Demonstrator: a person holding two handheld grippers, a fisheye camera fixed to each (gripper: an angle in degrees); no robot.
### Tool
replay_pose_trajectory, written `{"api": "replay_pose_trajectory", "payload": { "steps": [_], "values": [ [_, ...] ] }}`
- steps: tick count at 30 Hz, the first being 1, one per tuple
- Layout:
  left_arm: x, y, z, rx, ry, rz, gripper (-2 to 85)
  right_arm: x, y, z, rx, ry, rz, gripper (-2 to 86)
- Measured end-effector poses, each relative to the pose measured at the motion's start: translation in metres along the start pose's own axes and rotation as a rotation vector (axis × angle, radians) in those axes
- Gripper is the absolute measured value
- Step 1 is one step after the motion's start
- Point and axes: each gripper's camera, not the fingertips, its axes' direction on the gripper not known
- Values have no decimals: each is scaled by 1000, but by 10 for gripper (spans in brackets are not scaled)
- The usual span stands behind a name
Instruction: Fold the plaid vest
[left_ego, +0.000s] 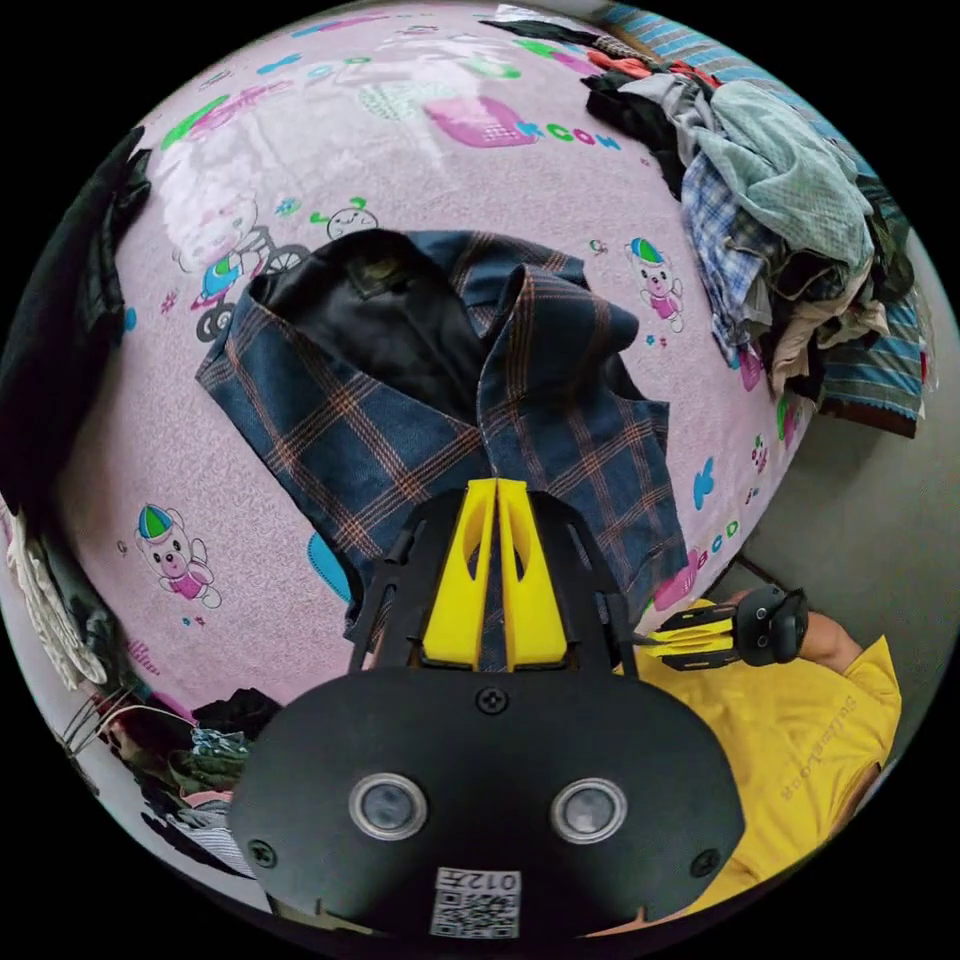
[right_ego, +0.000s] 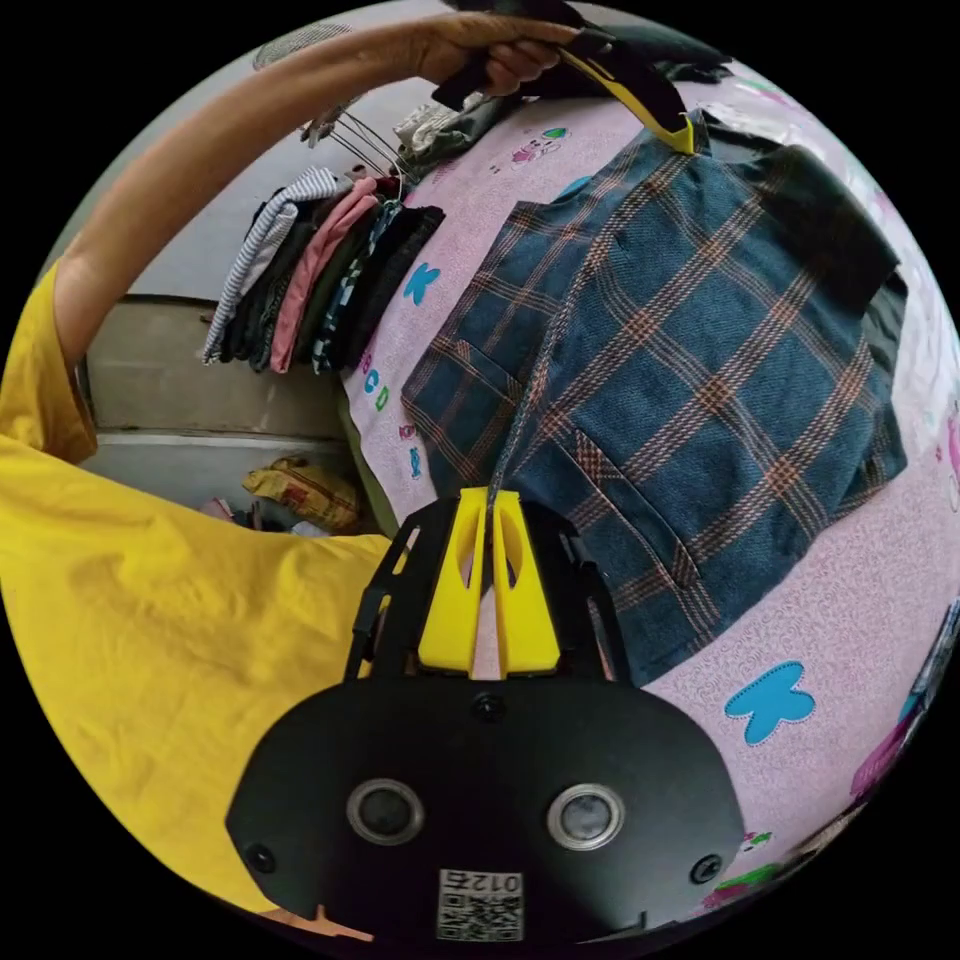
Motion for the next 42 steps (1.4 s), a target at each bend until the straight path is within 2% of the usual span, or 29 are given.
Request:
{"api": "replay_pose_trajectory", "payload": {
  "steps": [2, 6, 9, 12, 14, 16, 18, 24, 26, 31, 35, 39, 42],
  "values": [
    [-11, 6, 10, 11, 25, -36, 0, 9, -8, 2, 4, -67, 15, 17],
    [-23, 14, 8, 48, 76, -56, 0, 15, -24, 7, 16, -73, 33, 32],
    [-25, 20, 3, 31, 34, -90, 2, 25, -31, 8, -4, -95, 55, 48],
    [-30, 48, -11, 55, -152, -180, 3, 45, -13, -23, 146, -82, 126, 38],
    [-37, 81, -24, 119, -152, -243, 3, 77, 15, -53, 304, -11, 290, 35],
    [-40, 123, -32, 197, -75, -279, 4, 103, 38, -67, 373, 29, 413, 36],
    [-36, 182, -22, 223, 26, -326, 4, 125, 56, -70, 372, 40, 506, 41],
    [24, 291, 48, 161, 92, -332, 4, 147, 73, -46, 352, 1, 611, 71],
    [36, 306, 56, 164, 76, -343, 4, 153, 65, -39, 362, -3, 631, 77],
    [44, 323, 57, 86, -118, -413, 12, 160, 46, -27, 323, -18, 657, 80],
    [24, 359, 30, 183, -13, -537, 37, 160, 44, -26, 314, -23, 654, 84],
    [-2, 386, 33, 168, 134, -599, 60, 166, 44, -22, 329, -62, 679, 76],
    [-2, 387, 32, 159, 128, -589, 59, 166, 35, -19, 322, -44, 673, 46]
  ]
}}
